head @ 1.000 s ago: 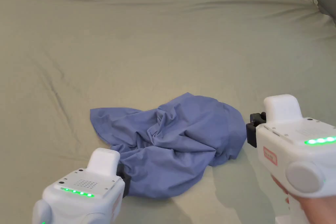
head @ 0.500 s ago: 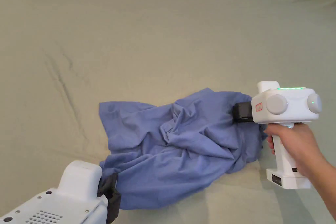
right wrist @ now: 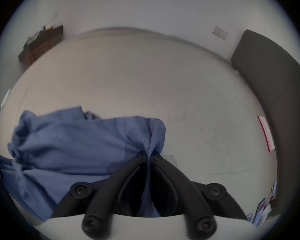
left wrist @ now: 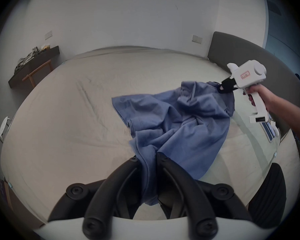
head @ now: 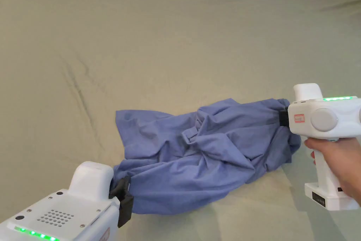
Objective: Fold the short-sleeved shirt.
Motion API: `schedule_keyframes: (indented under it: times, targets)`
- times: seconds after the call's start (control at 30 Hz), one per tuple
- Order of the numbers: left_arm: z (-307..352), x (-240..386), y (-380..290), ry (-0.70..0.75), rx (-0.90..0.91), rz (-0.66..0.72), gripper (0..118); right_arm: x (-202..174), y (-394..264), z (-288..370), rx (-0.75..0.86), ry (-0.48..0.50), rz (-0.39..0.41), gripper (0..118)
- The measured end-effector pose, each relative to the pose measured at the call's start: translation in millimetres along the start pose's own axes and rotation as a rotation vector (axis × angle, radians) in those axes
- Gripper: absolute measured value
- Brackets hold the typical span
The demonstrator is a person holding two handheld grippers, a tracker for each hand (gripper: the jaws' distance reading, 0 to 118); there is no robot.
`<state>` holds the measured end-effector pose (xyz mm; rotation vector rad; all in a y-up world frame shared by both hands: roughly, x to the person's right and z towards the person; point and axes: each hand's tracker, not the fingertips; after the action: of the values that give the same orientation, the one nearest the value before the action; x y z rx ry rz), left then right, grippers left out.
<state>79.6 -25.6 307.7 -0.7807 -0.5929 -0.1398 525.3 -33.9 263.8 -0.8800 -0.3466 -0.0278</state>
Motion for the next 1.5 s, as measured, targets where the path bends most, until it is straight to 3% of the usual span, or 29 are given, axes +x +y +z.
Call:
schedule_keyframes:
  times: [0.23,0.63,0.83,1.0,1.13,1.5]
  targets:
    - [48,-13,36,0.046,0.182,0.015,12,21,-9,115,0.212,0.017,-0.046,6]
    - [159,-54,132,0.089,0.513,0.124,12,81,-20,311,0.614,-0.09,-0.232,6]
    - [208,-49,170,0.076,0.621,0.118,12,90,-13,372,0.738,-0.129,-0.194,6]
    - [239,-45,192,0.063,0.674,0.095,12,64,-7,422,0.848,-0.243,-0.12,6]
    - [261,-46,207,0.061,0.717,0.081,12,64,4,452,0.891,-0.245,-0.096,6]
    - [276,-52,260,0.057,0.767,0.02,12,79,67,471,0.962,-0.334,-0.03,6]
